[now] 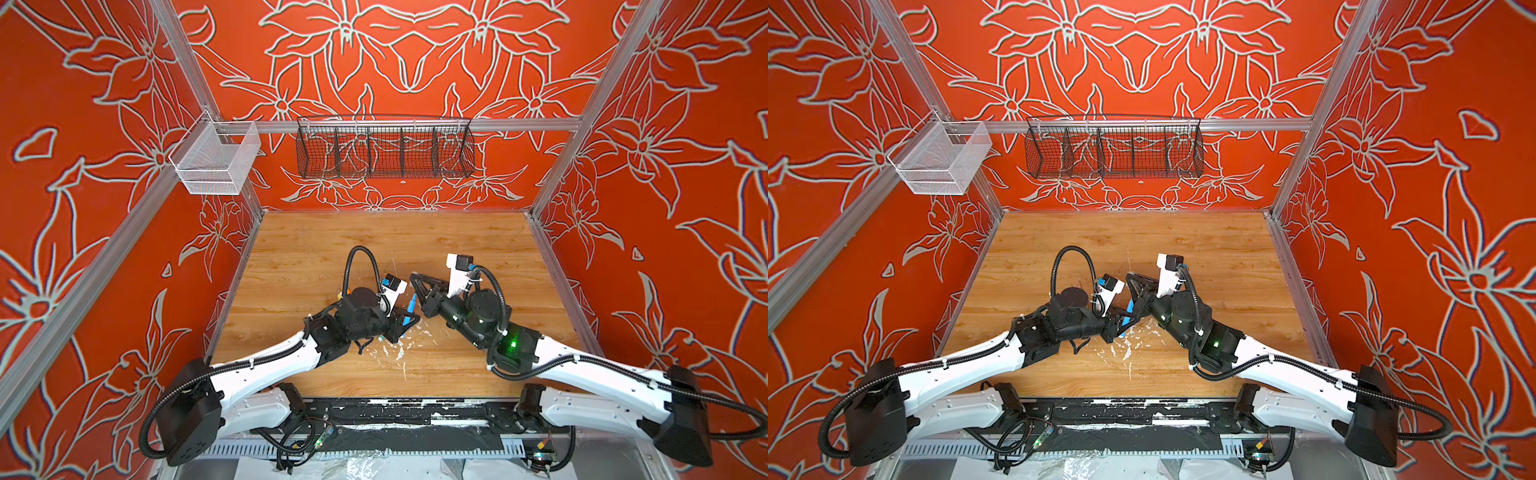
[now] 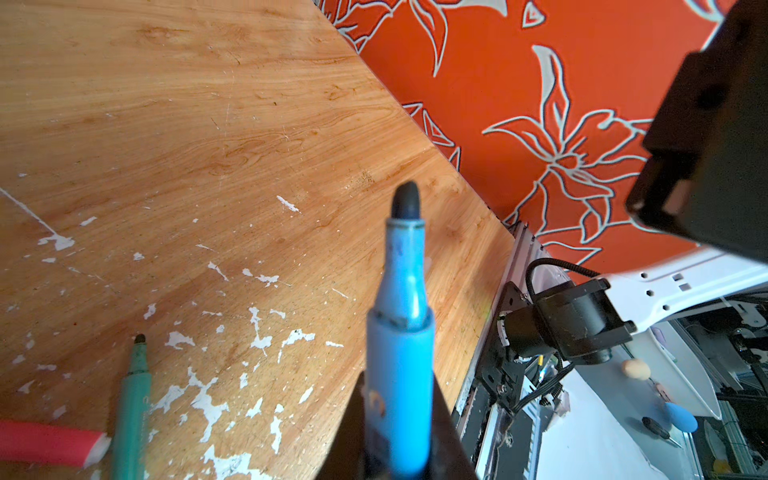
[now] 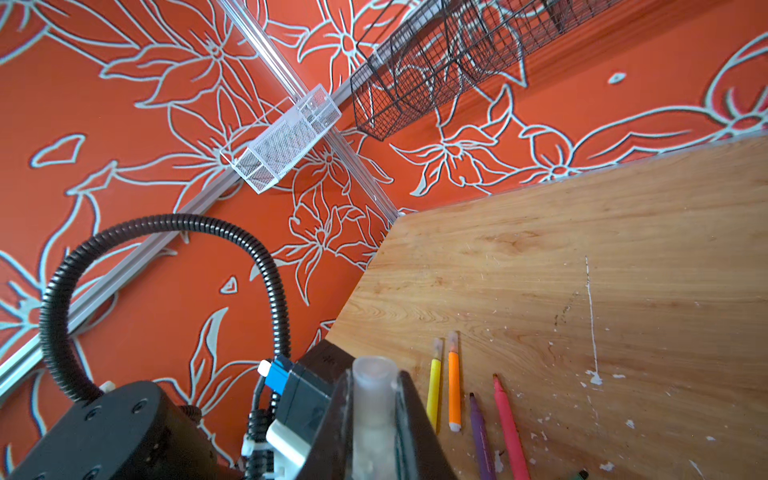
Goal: Insert the pens into the pen caps
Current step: 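Carry the cap with the right gripper over the blue marker tip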
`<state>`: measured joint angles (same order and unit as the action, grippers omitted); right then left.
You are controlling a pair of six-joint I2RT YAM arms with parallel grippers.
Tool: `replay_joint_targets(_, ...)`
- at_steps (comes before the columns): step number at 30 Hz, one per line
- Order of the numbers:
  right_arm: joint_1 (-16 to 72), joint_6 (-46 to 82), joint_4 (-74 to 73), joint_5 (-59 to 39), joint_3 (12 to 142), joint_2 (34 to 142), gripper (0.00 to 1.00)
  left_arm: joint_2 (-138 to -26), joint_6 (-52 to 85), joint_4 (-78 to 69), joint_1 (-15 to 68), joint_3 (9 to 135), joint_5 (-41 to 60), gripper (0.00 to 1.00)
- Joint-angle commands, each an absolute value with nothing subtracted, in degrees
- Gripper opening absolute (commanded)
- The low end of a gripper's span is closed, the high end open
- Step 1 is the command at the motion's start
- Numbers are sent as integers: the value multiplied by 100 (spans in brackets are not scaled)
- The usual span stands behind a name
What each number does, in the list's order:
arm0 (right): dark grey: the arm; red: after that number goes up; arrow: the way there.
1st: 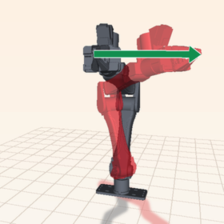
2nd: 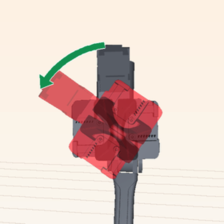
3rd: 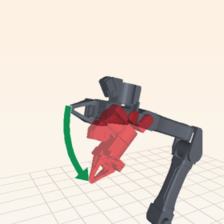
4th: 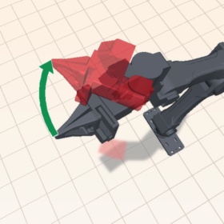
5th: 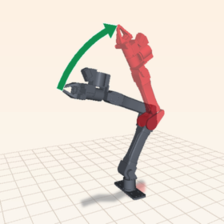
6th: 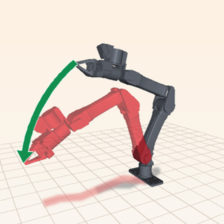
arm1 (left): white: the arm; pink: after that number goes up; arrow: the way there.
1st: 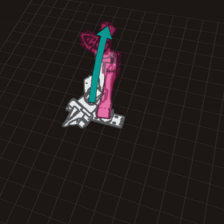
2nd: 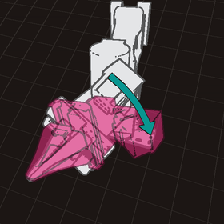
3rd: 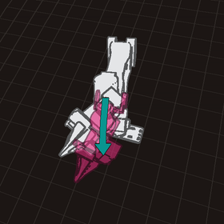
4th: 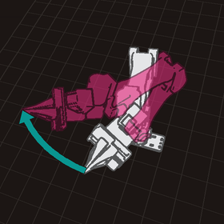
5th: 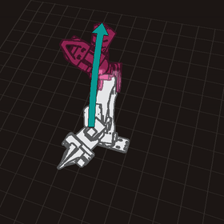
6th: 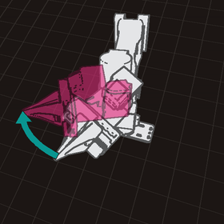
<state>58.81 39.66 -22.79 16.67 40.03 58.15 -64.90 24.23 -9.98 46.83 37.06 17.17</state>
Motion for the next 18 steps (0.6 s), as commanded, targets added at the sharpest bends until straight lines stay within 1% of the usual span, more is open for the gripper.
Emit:
replay_joint_targets(1,5854,4083,-2739,2011,3745,5758,1,-6335,2340,-1212,4702,3697,1802,0)
replay_joint_targets(18,5781,4375,-2672,2134,3636,6022,0,-6171,2333,-1239,4702,3613,1737,0)
